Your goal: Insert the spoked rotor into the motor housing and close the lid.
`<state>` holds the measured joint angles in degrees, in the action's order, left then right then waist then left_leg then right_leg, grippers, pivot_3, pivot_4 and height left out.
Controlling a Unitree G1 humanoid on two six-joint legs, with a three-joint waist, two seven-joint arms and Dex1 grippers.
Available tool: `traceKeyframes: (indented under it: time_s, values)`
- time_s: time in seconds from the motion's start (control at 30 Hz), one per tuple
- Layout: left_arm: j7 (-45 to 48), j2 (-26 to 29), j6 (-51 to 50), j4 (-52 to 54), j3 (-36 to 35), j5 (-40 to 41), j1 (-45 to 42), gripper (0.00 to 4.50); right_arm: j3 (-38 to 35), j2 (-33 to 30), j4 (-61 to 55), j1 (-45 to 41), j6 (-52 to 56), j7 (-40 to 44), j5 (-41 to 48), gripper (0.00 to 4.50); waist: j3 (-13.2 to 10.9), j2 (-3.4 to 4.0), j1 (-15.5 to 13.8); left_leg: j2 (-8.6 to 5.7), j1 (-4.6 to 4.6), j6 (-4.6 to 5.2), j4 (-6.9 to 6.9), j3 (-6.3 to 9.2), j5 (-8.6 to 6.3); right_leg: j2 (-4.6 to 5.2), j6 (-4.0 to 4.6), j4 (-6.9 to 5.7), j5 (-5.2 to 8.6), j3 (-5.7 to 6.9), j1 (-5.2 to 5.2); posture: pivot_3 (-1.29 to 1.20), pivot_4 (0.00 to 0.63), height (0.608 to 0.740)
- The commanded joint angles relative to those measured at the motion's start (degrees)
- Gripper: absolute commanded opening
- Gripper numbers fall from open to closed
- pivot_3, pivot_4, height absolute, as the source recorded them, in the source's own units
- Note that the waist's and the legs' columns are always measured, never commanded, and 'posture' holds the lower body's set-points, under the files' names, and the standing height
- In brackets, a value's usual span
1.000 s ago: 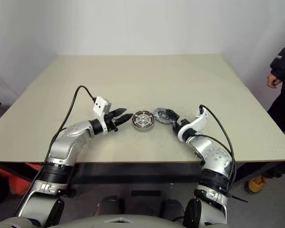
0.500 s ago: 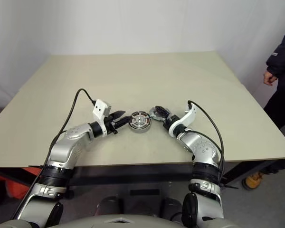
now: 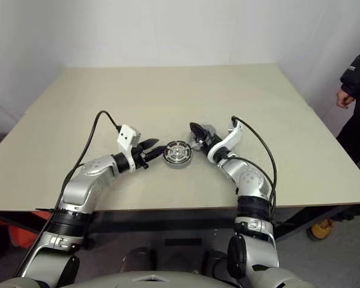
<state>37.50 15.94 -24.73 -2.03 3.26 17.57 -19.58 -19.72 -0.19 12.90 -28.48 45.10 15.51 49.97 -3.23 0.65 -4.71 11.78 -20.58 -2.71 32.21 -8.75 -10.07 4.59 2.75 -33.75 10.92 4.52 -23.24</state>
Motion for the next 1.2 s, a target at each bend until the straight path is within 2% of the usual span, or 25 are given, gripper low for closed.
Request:
traceKeyframes:
  time_s: [0.03, 0.5, 0.63, 0.83, 1.2]
  values:
    - [-0.2, 0.6, 1.4, 2.0, -0.5, -0.2, -0.1, 2.38, 2.6, -0.3, -8.3, -0.4, 2.3, 3.6, 3.3, 4.48, 0.0, 0.0, 0.0, 0.01, 0.02, 0.0, 0.0, 0.0, 0.0, -0.01, -0.11, -0.01, 0.07, 0.0, 0.01, 0.0, 0.0, 0.74]
    - [-0.9, 3.2, 2.5, -0.2, -3.7, 0.1, -1.0, 2.38, 9.4, -1.9, -10.3, 0.3, 2.5, 3.3, -2.9, 4.48, 0.0, 0.0, -0.8, 0.0, 0.1, -0.11, 0.01, 0.01, 0.06, -0.01, -0.22, -0.02, 0.12, -0.02, 0.06, 0.0, 0.0, 0.74]
    - [-1.1, 3.5, 3.2, -1.4, -4.6, 0.3, -1.6, 2.38, 17.0, -4.9, -10.9, 0.9, -6.7, 5.5, -14.6, 4.48, 0.0, 0.0, -0.8, 0.0, 0.09, -0.12, 0.01, 0.01, 0.07, -0.01, -0.22, -0.02, 0.12, -0.02, 0.06, 0.0, 0.0, 0.74]
    - [-1.3, 2.2, 2.8, -0.4, -4.0, 0.8, -1.4, 2.38, 26.3, -9.4, -4.0, -1.1, -21.8, 5.9, -32.4, 4.48, 0.0, -0.01, -0.8, 0.0, 0.08, -0.13, 0.04, 0.01, 0.07, 0.0, -0.28, -0.03, 0.14, -0.02, 0.06, 0.0, 0.0, 0.74]
    - [0.3, 3.4, -0.2, 3.2, -4.2, 2.8, 0.9, 2.38, 26.7, -8.6, 2.9, -5.4, -22.8, 10.6, -36.2, 4.48, 0.0, -0.01, -0.6, 0.01, 0.07, -0.07, 0.08, 0.01, 0.04, -0.02, 0.09, -0.1, -0.07, -0.03, 0.06, 0.0, 0.0, 0.74]
